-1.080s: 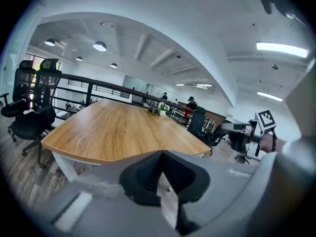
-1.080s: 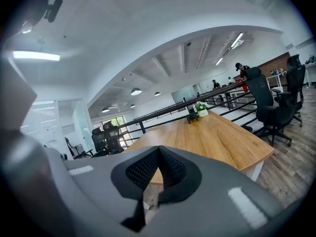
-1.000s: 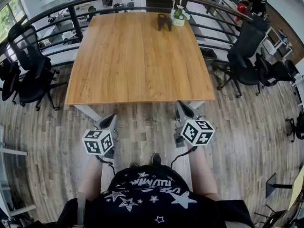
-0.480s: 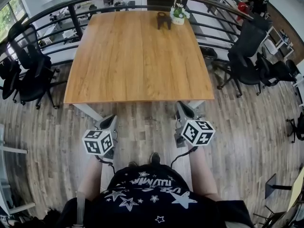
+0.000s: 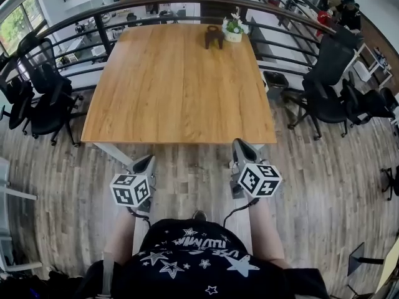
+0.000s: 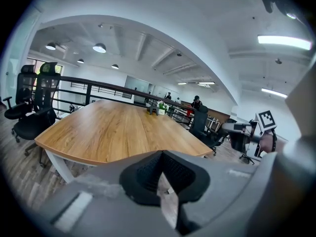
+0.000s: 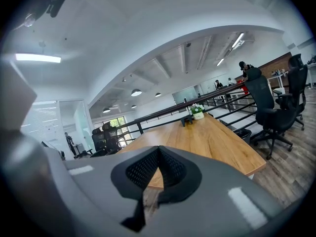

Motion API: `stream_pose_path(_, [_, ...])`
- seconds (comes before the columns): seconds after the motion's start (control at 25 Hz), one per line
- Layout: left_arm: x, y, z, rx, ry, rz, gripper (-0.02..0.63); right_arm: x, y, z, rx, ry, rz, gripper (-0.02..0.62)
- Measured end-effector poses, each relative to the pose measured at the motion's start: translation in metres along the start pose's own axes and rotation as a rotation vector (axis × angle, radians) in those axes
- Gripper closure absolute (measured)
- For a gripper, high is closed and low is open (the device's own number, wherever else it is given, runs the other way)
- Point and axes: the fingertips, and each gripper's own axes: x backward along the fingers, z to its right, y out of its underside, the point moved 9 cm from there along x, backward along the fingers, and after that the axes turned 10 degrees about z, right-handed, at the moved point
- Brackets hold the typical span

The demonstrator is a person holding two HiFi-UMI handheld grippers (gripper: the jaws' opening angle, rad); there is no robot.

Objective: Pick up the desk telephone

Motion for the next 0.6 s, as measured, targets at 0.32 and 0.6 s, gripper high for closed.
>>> stream_pose_path(0.32, [-0.010,0.009,0.020,0.025,-0.081,0.004,0.604,-0.003,0.001,0.048,-0.036,-0.003,-0.030,0.594])
stream_pose_path(0.6, [-0.021,0.016,0.015,0.035,-0.114,-0.042,0.604,-0.022,0.018,0.064,-0.092,0.005,-0.073,0.594])
